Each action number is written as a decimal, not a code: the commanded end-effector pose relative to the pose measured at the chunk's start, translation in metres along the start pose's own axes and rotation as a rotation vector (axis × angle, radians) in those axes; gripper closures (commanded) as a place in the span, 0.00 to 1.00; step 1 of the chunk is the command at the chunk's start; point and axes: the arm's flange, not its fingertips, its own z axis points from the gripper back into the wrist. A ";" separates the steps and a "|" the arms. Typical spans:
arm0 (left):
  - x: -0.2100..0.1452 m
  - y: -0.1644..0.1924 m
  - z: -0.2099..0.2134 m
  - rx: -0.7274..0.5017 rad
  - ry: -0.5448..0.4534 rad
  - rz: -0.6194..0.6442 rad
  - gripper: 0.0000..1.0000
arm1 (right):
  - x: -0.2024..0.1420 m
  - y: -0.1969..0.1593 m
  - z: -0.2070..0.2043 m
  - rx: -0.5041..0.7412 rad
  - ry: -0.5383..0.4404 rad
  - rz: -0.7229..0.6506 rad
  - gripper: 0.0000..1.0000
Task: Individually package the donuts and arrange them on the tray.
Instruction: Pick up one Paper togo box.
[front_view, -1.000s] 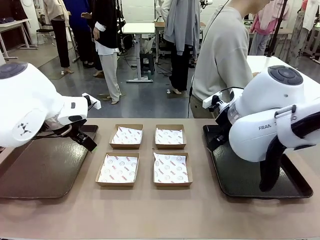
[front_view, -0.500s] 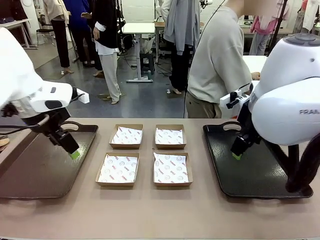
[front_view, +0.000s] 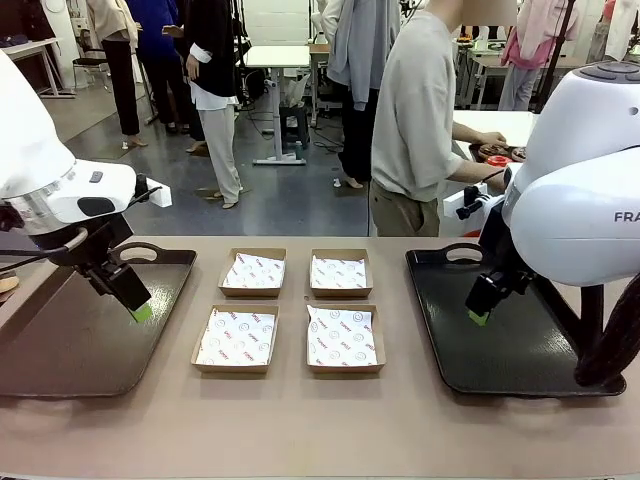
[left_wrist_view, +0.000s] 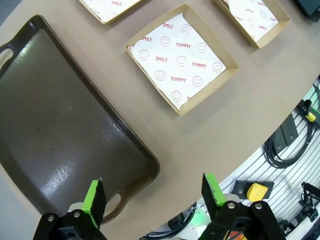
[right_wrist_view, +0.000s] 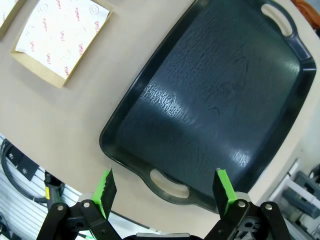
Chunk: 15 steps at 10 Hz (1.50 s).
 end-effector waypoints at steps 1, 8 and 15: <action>-0.002 0.018 0.006 -0.221 -0.089 0.108 0.00 | -0.010 -0.017 0.002 0.229 -0.059 -0.083 0.00; -0.080 0.132 0.024 -1.089 -0.501 0.456 0.00 | -0.153 -0.167 -0.007 1.066 -0.639 -0.530 0.00; -0.163 0.190 -0.002 -1.136 -0.474 0.689 0.00 | -0.237 -0.208 -0.049 1.208 -0.652 -0.601 0.00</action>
